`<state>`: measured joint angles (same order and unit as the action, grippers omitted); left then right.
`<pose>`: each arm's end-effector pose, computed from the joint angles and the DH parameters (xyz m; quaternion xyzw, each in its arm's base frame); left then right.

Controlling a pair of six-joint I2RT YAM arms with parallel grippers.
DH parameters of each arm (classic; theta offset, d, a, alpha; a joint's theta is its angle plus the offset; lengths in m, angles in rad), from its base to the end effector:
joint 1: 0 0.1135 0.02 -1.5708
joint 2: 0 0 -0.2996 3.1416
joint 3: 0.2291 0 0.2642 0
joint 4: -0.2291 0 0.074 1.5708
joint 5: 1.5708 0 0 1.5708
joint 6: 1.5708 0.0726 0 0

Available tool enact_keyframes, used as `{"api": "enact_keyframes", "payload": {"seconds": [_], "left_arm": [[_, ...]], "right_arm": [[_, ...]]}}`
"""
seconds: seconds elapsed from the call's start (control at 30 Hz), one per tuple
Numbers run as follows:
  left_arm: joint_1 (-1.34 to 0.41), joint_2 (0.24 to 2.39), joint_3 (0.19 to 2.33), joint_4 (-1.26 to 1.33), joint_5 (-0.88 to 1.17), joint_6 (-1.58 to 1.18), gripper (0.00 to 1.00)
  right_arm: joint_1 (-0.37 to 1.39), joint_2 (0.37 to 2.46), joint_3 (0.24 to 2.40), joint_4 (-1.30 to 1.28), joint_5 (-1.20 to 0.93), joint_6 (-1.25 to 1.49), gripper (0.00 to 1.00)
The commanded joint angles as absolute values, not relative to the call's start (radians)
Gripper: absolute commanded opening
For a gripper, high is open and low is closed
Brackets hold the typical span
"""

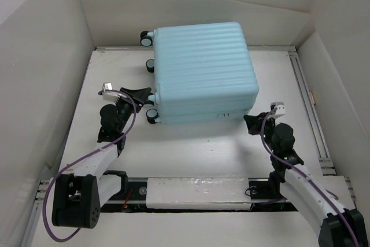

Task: Pack the luggage

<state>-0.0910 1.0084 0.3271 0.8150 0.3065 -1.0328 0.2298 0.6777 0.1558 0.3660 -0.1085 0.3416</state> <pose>0.2368 -0.0436 0.2706 -0.1928 0.6319 -0.4814 0.5760 0.1773 0.0496 0.2024 0.0072 0.7597 0.2224 0.6110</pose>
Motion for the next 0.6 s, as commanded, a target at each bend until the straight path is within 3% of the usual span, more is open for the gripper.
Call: {"api": "enact_keyframes", "payload": {"seconds": [0.0,0.13,0.3,0.57], "left_arm": [[-0.121,1.031,0.345,0.939,0.319,-1.028,0.0],[-0.182,1.064,0.345,0.992,0.307,-1.049,0.0],[-0.362,1.084,0.376,0.992,0.218,-1.028,0.0],[-0.528,1.137,0.385,1.015,0.178,-1.028,0.0]], "right_arm": [[0.331,0.562,0.132,0.477,-0.267,0.512,0.0],[0.403,0.547,0.199,0.482,-0.258,0.572,0.0],[0.579,0.763,0.314,0.454,-0.077,0.522,0.0],[1.027,1.158,0.501,0.536,0.208,0.488,0.0]]}}
